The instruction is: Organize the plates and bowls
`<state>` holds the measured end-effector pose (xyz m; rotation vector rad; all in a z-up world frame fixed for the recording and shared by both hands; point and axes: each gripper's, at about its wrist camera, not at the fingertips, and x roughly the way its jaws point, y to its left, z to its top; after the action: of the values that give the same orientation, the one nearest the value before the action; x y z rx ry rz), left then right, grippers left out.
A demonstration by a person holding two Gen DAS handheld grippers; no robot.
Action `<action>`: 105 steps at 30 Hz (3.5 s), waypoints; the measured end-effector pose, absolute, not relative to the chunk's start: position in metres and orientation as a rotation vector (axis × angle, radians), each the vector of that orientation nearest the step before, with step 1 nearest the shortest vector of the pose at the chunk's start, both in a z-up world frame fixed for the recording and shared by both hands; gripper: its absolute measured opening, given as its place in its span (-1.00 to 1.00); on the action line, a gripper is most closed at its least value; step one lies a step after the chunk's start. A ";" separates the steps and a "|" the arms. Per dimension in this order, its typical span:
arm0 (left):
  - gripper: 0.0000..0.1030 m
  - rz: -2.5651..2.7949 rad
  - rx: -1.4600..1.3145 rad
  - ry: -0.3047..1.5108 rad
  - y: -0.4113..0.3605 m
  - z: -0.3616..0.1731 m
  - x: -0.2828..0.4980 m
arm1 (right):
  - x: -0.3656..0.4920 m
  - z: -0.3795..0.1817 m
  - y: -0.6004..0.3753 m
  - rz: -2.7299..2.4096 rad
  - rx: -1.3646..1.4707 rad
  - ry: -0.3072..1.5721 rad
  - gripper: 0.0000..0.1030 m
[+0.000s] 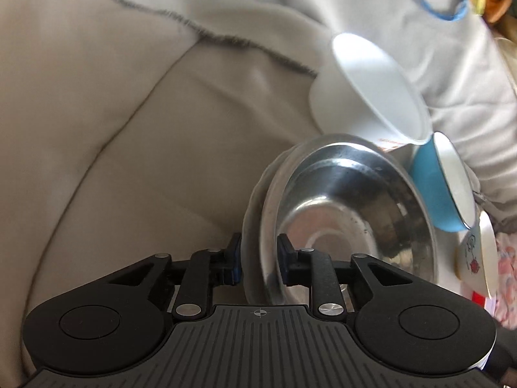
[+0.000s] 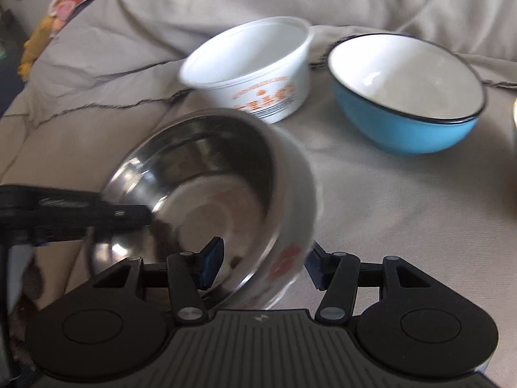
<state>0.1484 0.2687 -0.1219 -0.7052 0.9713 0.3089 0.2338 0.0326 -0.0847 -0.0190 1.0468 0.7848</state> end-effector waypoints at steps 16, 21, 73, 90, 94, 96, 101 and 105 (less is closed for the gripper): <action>-0.26 0.364 -0.496 0.788 0.234 -0.095 0.154 | 0.236 -0.074 0.005 0.748 -0.017 0.922 0.13; -0.26 0.405 -0.477 0.619 0.213 -0.054 0.136 | 0.236 -0.027 -0.055 0.732 0.002 0.753 0.18; -0.55 -0.107 -0.307 0.960 0.097 -0.069 0.236 | 0.289 -0.075 -0.133 0.548 0.115 0.990 -0.10; -0.61 -0.194 -0.399 0.899 0.102 -0.090 0.224 | 0.292 -0.078 -0.150 0.531 0.180 0.861 -0.05; -0.61 -0.201 -0.433 0.911 0.105 -0.090 0.225 | 0.288 -0.082 -0.140 0.562 0.127 0.898 -0.04; -0.61 -0.201 -0.430 0.918 0.105 -0.090 0.223 | 0.284 -0.083 -0.136 0.554 0.082 0.892 -0.04; -0.61 -0.184 -0.382 0.929 0.097 -0.091 0.221 | 0.283 -0.091 -0.132 0.578 0.082 0.970 -0.05; -0.62 -0.167 -0.325 0.938 0.090 -0.093 0.218 | 0.275 -0.097 -0.125 0.559 0.029 0.972 -0.05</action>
<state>0.2181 0.0898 -0.0927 -0.3249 0.9378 -0.1673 0.2747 -0.1249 -0.0969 0.0293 0.9715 0.5594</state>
